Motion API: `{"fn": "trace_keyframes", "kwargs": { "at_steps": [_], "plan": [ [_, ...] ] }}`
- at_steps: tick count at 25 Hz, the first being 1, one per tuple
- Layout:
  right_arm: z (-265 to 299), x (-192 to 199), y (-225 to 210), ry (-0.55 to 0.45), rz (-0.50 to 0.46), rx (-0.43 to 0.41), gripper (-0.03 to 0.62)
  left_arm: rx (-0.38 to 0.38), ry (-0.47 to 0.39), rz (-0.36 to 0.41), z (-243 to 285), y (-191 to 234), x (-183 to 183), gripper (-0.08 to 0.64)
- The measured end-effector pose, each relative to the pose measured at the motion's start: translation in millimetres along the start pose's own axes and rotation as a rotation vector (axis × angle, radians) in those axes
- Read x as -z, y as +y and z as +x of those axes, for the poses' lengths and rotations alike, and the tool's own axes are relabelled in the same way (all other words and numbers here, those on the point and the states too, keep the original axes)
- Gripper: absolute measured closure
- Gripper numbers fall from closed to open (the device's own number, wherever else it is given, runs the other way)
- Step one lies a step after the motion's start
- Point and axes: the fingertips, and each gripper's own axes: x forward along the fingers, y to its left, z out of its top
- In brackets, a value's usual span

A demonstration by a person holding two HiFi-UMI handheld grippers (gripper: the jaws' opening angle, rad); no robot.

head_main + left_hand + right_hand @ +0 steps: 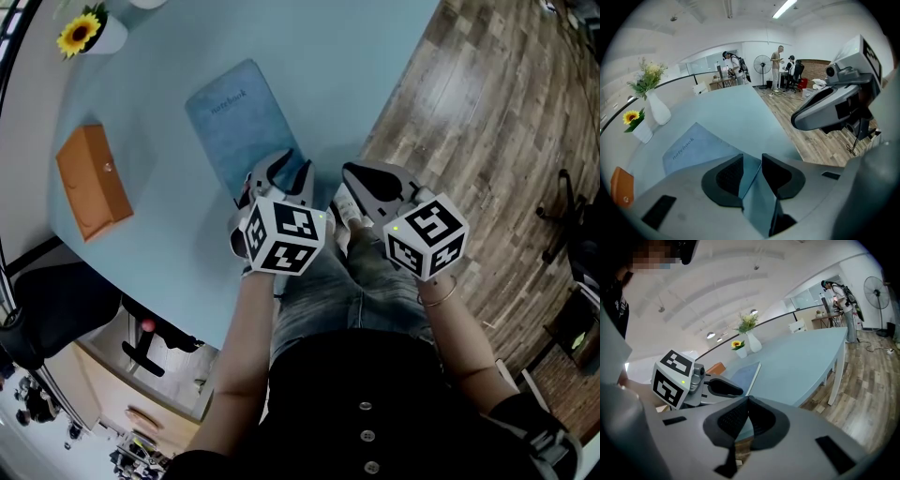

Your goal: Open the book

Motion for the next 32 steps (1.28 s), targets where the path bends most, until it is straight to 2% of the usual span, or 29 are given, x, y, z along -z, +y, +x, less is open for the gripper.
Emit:
{"fn": "trace_keyframes", "kwargs": {
  "at_steps": [4,9,14,20,32],
  "plan": [
    [0.9,-0.8,-0.4,0.002,-0.006,-0.006,0.591,-0.022,-0.007,-0.006,0.9,0.7,0.7,0.445],
    [0.4,-1.5,-0.5,0.007,-0.011,-0.013,0.591,-0.061,0.007,0.042,2.4,-1.6,0.5,0.445],
    [2.0,-2.1,-0.6,0.01,-0.019,-0.018,0.591,-0.079,-0.015,0.04,3.0,-0.4,1.6,0.445],
    [-1.4,-5.1,-0.2,0.006,-0.03,-0.018,0.591,-0.073,0.028,0.024,2.7,-0.1,1.5,0.453],
    [-6.0,-13.6,0.6,0.006,-0.063,-0.038,0.591,-0.002,0.021,-0.058,-1.5,-4.1,-1.9,0.512]
  ]
}}
